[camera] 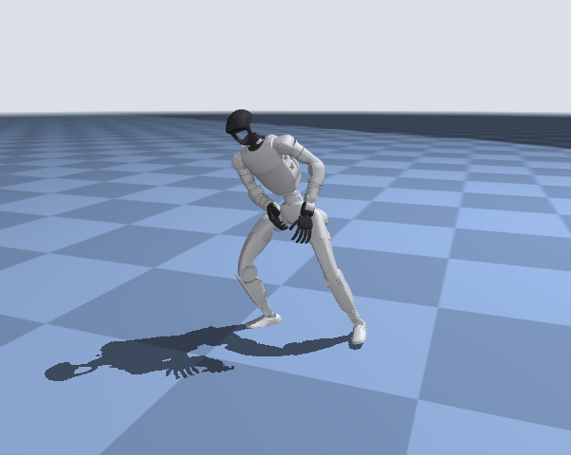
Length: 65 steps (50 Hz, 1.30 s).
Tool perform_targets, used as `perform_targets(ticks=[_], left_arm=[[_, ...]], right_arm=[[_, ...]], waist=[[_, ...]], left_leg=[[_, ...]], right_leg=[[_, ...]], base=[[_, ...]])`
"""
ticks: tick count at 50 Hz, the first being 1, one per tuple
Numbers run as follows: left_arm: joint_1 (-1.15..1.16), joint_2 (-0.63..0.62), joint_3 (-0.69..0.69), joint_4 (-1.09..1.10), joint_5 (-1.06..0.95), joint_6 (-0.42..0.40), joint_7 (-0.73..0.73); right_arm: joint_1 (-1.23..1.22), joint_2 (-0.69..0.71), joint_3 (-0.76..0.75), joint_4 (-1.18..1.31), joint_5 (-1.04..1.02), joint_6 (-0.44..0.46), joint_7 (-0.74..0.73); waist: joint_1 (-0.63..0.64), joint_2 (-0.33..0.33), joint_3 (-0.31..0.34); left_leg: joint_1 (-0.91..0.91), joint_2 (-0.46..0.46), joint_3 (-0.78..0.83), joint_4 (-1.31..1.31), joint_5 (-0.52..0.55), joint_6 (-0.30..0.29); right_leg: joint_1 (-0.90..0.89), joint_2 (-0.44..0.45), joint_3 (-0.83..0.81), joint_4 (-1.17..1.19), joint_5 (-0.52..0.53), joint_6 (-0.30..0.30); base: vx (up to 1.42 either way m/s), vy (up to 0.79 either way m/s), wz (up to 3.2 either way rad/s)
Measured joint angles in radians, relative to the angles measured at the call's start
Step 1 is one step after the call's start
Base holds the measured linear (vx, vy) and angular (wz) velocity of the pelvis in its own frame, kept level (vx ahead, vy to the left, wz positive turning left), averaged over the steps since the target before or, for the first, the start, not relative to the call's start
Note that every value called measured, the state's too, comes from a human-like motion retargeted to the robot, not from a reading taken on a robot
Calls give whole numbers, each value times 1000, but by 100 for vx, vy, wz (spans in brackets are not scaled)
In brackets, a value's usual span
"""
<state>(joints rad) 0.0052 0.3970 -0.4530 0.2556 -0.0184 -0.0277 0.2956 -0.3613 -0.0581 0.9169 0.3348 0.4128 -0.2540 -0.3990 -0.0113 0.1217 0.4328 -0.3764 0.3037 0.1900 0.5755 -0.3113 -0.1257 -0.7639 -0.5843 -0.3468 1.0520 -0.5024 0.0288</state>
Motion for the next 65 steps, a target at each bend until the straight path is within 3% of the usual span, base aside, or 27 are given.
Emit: perform_targets(ticks=[3,5,7,10,13,15,17,20,24,27,30,35,40,42,43,46,50,55,60,65], left_arm=[[-57,-71,22,9,-6,49,-18],[-114,-110,4,6,-41,66,-2],[-197,-148,-51,10,-90,58,21],[-333,-210,-141,13,-178,16,43],[-486,-270,-201,2,-270,-24,69],[-616,-296,-224,3,-306,-28,82],[-769,-289,-227,7,-327,-10,80],[-1045,-246,-235,59,-371,27,78],[-1387,-158,-239,140,-399,67,74],[-1492,-91,-199,134,-332,73,49],[-1411,-53,-137,41,-229,61,9],[-1097,-116,-120,-104,-95,16,2],[-976,-283,-208,-59,-120,27,28],[-987,-341,-244,-32,-132,54,23],[-1002,-365,-257,-24,-149,59,23],[-1073,-391,-290,-27,-190,57,30],[-1254,-359,-299,-69,-216,15,53],[-1507,-300,-290,-137,-207,-40,68],[-1736,-307,-290,-160,-217,-74,82],[-1892,-297,-279,-147,-198,-126,82]], right_arm=[[-15,-53,-36,-30,82,28,0],[-15,-103,-80,-79,159,30,-21],[1,-181,-154,-166,232,26,-34],[19,-323,-284,-311,301,33,-8],[-38,-486,-381,-423,297,64,35],[-130,-582,-412,-457,290,83,57],[-276,-658,-414,-449,302,107,75],[-532,-734,-394,-386,330,136,57],[-859,-729,-404,-276,258,183,-28],[-974,-606,-482,-255,137,177,-80],[-874,-452,-604,-370,-51,152,-110],[-462,-295,-730,-613,-353,101,-193],[-220,-326,-825,-677,-312,96,-186],[-195,-364,-858,-694,-271,117,-147],[-199,-391,-871,-704,-261,131,-133],[-255,-473,-891,-736,-287,174,-103],[-438,-610,-889,-791,-402,238,-64],[-743,-773,-831,-856,-559,301,-40],[-1035,-884,-730,-895,-674,369,-69],[-1181,-930,-675,-900,-813,391,-192]], waist=[[10,-56,-95],[7,-104,-160],[-6,-157,-221],[-68,-233,-312],[-131,-204,-392],[-143,-146,-419],[-140,-85,-413],[-132,-38,-386],[-135,-99,-328],[-135,-142,-270],[-144,-156,-229],[-253,-164,-196],[-387,-144,-182],[-417,-120,-189],[-428,-110,-194],[-457,-80,-220],[-481,-28,-249],[-501,18,-265],[-524,27,-237],[-555,42,-148]], left_leg=[[101,66,63,-137,132,48],[148,55,37,-221,203,73],[170,-47,-133,-271,198,72],[190,-249,-356,-319,194,46],[199,-279,-316,-386,321,9],[213,-244,-306,-446,373,-10],[234,-215,-372,-496,358,-26],[264,-198,-417,-497,259,-22],[279,-195,-253,-253,-80,50],[263,-144,-206,-1,-219,69],[243,-68,-191,169,-166,83],[233,-18,-111,179,3,176],[221,-44,-34,102,160,203],[217,-63,-53,77,213,183],[218,-71,-57,64,234,170],[244,-80,-23,6,290,141],[288,-83,53,-78,346,112],[308,-91,17,-135,400,57],[315,-97,-15,-175,443,17],[334,-85,-9,-222,421,-15]], right_leg=[[119,93,-95,-81,-46,-33],[222,186,-154,-234,-24,-27],[341,291,-179,-470,101,10],[475,404,-120,-766,417,81],[513,495,11,-833,661,113],[520,529,42,-801,691,115],[537,504,-1,-760,621,101],[578,388,-84,-777,506,90],[586,177,-11,-882,500,124],[564,144,149,-851,443,163],[536,216,231,-736,336,217],[554,296,227,-746,303,222],[577,300,237,-877,325,218],[566,304,254,-905,307,141],[561,304,264,-923,301,136],[551,303,288,-973,291,142],[535,308,322,-1033,316,194],[530,353,370,-1094,387,233],[519,381,399,-1128,421,233],[473,421,436,-1139,443,233]], base=[[38,-81,-30],[38,-79,-50],[35,-74,-58],[29,-69,-42],[27,-64,-65],[28,-61,-122],[30,-57,-143],[31,-57,-104],[29,-68,-59],[25,-74,-99],[20,-68,-108],[17,-53,-38],[10,-30,-13],[10,-17,-57],[10,-16,-71],[10,-14,-77],[12,-11,-73],[11,-14,-60],[6,-8,-46],[-4,-3,-59]])
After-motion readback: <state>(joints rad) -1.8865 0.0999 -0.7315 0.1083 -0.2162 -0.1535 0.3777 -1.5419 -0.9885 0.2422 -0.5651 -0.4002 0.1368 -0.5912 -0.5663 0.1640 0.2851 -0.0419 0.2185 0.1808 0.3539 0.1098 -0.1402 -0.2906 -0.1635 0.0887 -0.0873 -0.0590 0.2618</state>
